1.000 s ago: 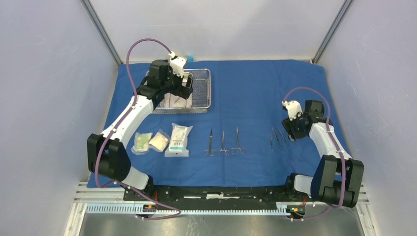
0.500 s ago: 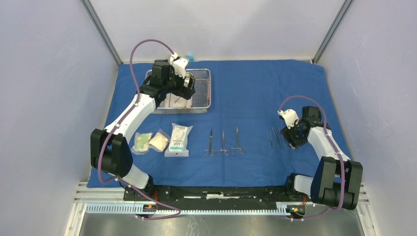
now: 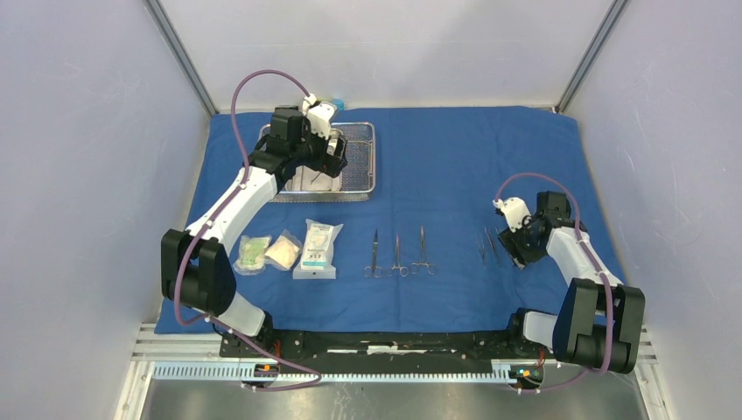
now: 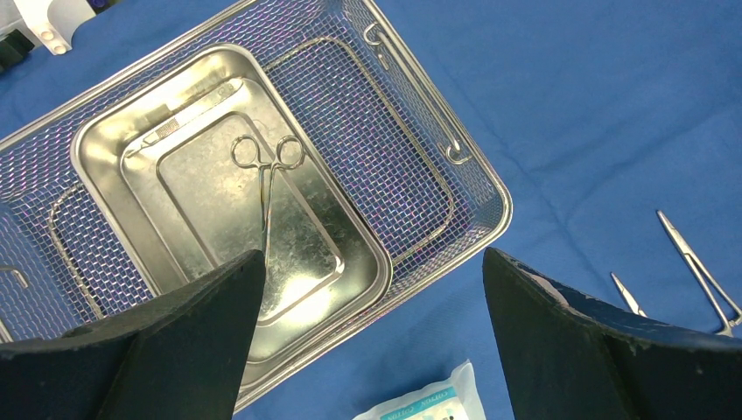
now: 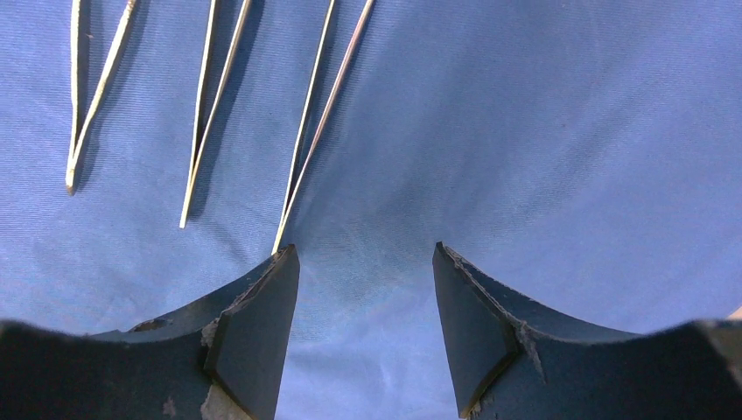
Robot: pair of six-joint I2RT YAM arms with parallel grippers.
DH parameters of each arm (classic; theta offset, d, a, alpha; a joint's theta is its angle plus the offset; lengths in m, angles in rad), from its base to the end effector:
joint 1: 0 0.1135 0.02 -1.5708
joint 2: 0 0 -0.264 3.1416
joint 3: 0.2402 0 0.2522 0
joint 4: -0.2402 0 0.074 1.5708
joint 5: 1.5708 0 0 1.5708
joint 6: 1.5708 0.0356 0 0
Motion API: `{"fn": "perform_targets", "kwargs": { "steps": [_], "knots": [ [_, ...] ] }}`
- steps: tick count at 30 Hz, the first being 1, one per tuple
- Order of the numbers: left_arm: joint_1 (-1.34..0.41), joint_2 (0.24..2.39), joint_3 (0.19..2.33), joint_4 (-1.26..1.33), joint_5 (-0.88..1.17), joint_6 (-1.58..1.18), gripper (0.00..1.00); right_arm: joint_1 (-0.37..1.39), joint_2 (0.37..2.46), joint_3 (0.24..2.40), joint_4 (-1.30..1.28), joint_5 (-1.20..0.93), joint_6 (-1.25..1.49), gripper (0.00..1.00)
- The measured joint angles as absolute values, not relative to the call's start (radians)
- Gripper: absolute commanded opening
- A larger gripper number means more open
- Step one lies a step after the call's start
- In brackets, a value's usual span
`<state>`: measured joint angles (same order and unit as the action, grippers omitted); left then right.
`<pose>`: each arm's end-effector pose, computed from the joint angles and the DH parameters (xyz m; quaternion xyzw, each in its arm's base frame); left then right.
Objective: Open and lay out the surgical kit
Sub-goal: Place the medical item in the surgical kit.
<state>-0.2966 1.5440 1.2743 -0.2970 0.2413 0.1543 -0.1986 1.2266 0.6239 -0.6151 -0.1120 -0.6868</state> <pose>0.3386 -0.1124 0.3117 0.2510 0.8353 -0.1392 0.4690 0.2013 -0.0365 0.1699 -0.2471 0.9514 -0.0253 0.1820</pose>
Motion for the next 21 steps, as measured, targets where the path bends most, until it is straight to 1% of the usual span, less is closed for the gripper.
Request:
{"fn": "perform_targets", "kwargs": {
  "steps": [17,21],
  "knots": [
    [-0.297,1.544,1.274,-0.297,0.239,0.154,1.0,-0.199,1.228,0.624,-0.628,-0.133,-0.698,0.63],
    [-0.297,1.544,1.274,-0.297,0.239,0.154,1.0,-0.199,1.227,0.656,-0.643,-0.15,-0.695,0.62]
  ]
}}
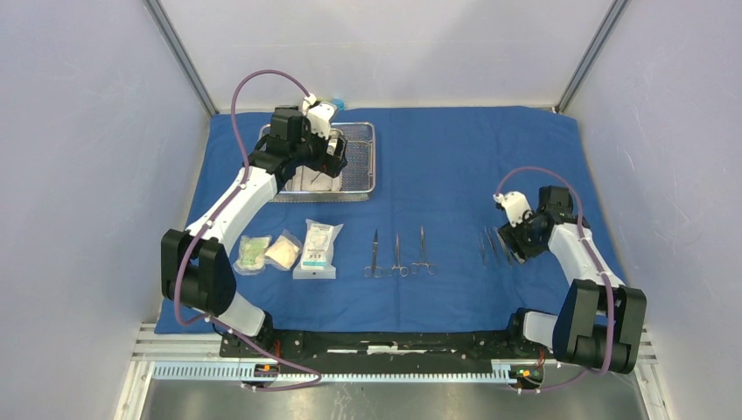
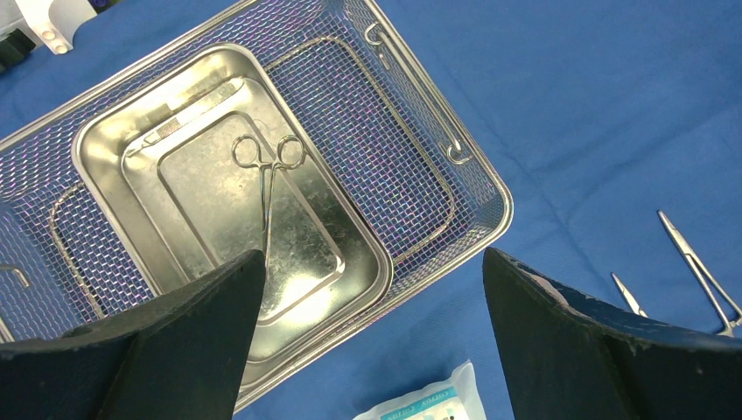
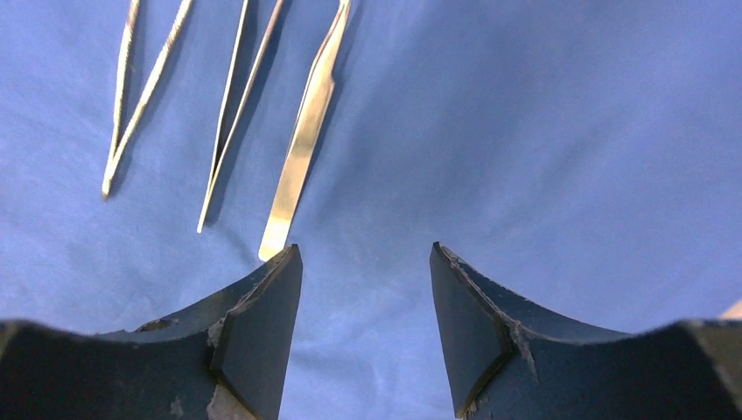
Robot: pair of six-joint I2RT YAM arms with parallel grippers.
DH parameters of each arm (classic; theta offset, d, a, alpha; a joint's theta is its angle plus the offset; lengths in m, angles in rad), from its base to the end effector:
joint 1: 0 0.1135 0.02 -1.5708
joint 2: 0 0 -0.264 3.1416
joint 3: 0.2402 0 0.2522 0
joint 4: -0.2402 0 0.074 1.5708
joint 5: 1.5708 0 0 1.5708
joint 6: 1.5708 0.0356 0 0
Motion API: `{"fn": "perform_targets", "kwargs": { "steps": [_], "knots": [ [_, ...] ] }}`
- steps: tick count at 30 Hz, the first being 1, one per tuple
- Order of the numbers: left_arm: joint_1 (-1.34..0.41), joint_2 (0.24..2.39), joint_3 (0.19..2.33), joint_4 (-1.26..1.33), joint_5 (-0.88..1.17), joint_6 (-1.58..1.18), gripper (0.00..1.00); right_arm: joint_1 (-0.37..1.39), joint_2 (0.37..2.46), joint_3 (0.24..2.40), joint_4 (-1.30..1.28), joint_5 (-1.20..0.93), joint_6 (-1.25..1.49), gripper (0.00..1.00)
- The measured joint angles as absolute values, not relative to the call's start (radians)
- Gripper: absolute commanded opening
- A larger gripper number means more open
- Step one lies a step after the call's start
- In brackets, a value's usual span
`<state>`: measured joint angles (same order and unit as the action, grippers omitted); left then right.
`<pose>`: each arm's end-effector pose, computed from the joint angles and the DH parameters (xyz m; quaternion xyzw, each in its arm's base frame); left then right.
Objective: Open and lay out the surgical kit
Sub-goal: Place the medical item in the surgical kit.
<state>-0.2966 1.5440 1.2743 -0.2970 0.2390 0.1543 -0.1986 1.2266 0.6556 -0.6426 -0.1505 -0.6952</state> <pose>0.3386 -0.1123 0.3117 0.2505 0.8355 -0.1382 0.4692 0.2046 -0.0357 0.1778 -0.2541 0.9479 -0.0098 0.1917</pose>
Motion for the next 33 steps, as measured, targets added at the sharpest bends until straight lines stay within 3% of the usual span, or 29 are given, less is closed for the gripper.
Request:
{"fn": "perform_targets", "kwargs": {
  "steps": [15,33],
  "knots": [
    [-0.297,1.547,1.285,-0.306,0.24,0.154,1.0,-0.116,1.319,0.772,-0.525,-0.242,-0.571,0.52],
    [-0.297,1.557,1.297,-0.309,0.246,0.154,1.0,-0.009,1.422,0.783,-0.414,-0.134,-0.482,0.37]
  ]
}}
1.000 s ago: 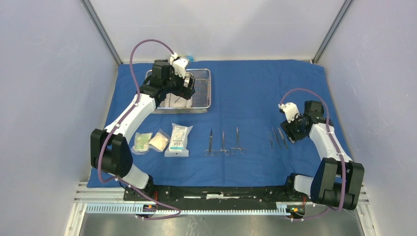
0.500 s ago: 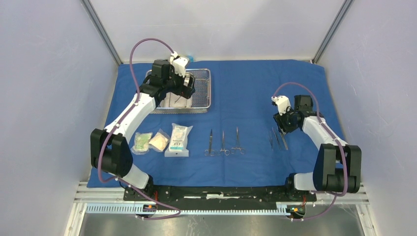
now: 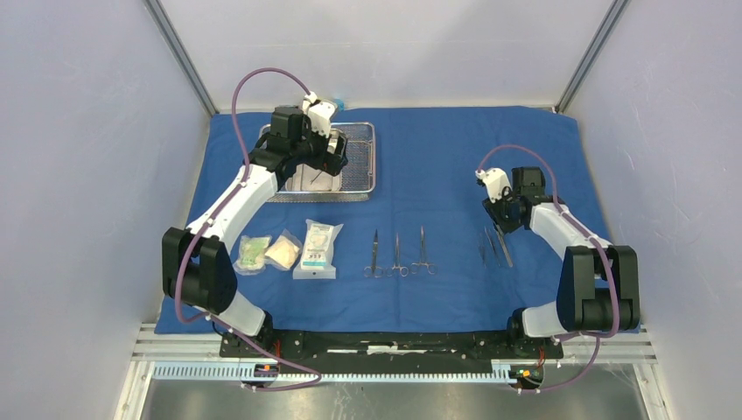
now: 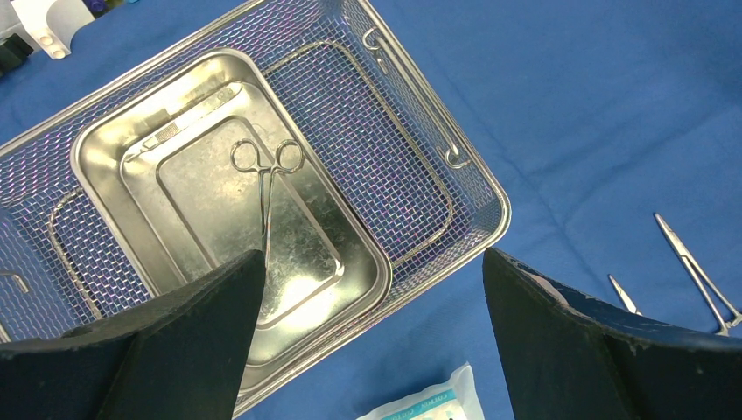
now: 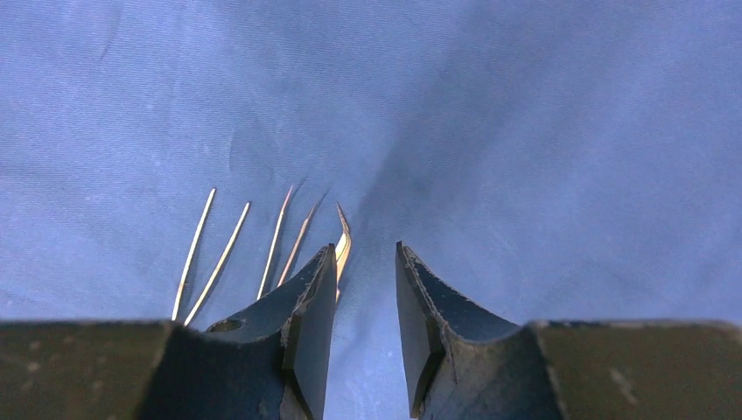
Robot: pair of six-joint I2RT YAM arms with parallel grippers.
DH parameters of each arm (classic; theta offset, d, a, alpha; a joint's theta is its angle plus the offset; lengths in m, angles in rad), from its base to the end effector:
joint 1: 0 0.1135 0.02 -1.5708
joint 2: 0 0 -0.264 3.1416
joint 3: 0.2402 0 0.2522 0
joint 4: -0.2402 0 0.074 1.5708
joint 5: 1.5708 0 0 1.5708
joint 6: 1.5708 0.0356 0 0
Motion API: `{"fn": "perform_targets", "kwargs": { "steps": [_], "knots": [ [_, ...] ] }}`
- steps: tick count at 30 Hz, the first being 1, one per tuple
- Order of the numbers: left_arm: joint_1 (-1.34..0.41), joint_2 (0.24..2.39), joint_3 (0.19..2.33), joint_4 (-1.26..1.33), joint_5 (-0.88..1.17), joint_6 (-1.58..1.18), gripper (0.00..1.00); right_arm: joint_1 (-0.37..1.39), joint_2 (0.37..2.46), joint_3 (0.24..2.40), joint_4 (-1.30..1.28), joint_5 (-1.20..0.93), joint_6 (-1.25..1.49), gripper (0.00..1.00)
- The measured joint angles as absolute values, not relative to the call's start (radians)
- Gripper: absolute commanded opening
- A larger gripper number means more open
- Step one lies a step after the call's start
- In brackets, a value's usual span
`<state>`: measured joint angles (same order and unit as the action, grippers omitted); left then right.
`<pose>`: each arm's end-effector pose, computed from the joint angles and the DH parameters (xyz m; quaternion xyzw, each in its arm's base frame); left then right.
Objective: Open and lay out the surgical kit
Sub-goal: Place the medical item in the surgical kit.
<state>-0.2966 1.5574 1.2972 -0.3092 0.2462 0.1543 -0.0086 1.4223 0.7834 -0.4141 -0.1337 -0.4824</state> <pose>0.3418 -0.1135 0.3139 0.2521 0.8354 -0.1413 0.4675 0.2675 0.0024 0.1817 -0.2430 0.9336 0.0006 0.2635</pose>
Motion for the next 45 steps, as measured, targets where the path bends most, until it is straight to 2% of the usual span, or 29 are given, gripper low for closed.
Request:
{"fn": "perform_targets", "kwargs": {
  "steps": [45],
  "knots": [
    [-0.297,1.557,1.297,-0.313,0.247,0.154,1.0,0.059,1.448,0.76,-0.403,-0.02,-0.466,0.32]
  ]
}}
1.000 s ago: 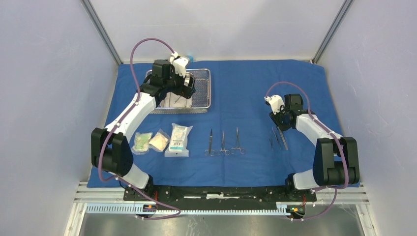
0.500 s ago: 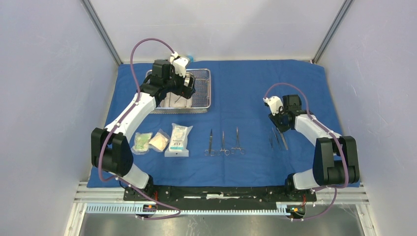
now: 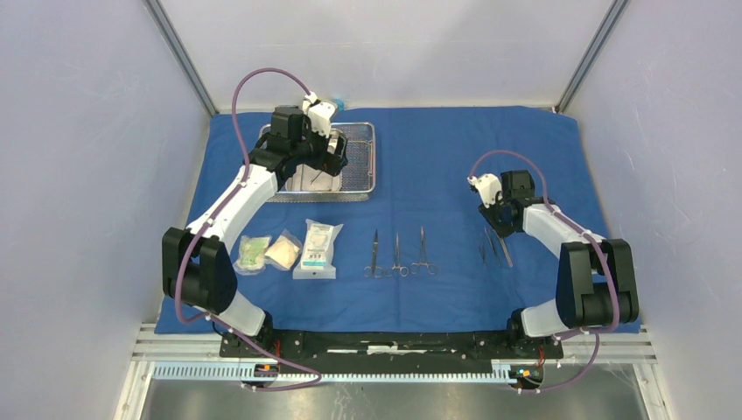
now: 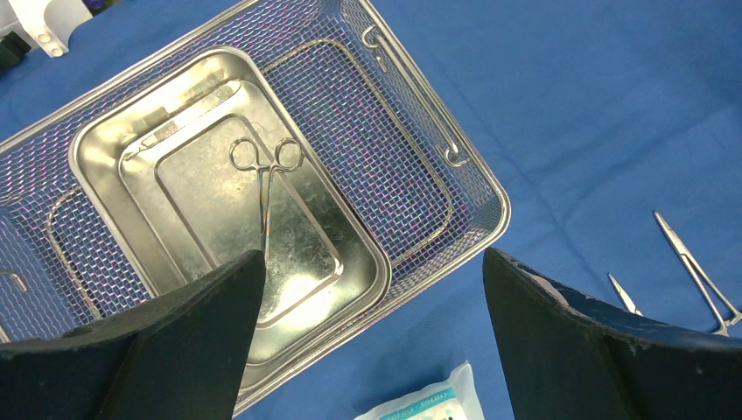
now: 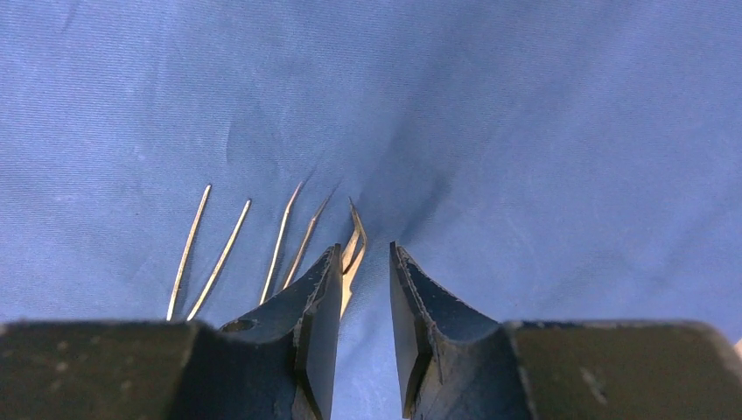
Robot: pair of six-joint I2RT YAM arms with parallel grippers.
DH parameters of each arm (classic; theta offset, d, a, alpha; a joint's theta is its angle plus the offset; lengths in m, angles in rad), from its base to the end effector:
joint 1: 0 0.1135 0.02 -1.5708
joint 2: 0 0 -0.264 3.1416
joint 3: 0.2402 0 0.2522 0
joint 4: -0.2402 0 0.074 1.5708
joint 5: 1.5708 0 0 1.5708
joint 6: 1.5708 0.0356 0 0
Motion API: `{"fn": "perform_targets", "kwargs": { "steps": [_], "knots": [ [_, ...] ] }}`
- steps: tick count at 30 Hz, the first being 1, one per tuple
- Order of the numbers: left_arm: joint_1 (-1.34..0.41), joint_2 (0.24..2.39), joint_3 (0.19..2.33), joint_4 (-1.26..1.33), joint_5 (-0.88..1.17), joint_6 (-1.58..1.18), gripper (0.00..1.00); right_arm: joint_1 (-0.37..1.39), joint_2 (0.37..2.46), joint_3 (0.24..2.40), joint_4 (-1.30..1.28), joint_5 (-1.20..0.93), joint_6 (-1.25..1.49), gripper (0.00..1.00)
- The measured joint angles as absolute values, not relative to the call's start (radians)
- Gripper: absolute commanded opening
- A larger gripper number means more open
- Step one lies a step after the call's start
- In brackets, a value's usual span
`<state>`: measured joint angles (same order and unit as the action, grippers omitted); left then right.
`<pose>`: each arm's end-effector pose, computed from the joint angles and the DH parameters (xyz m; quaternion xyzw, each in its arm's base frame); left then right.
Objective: Open and lay out the surgical kit
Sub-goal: Place the medical item in the surgical kit.
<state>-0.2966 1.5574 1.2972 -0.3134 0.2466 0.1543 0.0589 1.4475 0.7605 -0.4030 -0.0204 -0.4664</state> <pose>0.3415 -0.1135 0.3135 0.2522 0.8364 -0.1415 0.4657 0.2652 0.0164 0.1694 -0.2545 0.9373 -0.0385 0.2352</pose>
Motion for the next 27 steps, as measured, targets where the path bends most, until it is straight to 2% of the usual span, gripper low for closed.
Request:
{"fn": "perform_targets", "kwargs": {
  "steps": [27],
  "knots": [
    [-0.297,1.557,1.297,-0.321,0.247,0.154,1.0,0.064,1.468,0.76,-0.402,0.02,-0.464,0.26]
  ]
}}
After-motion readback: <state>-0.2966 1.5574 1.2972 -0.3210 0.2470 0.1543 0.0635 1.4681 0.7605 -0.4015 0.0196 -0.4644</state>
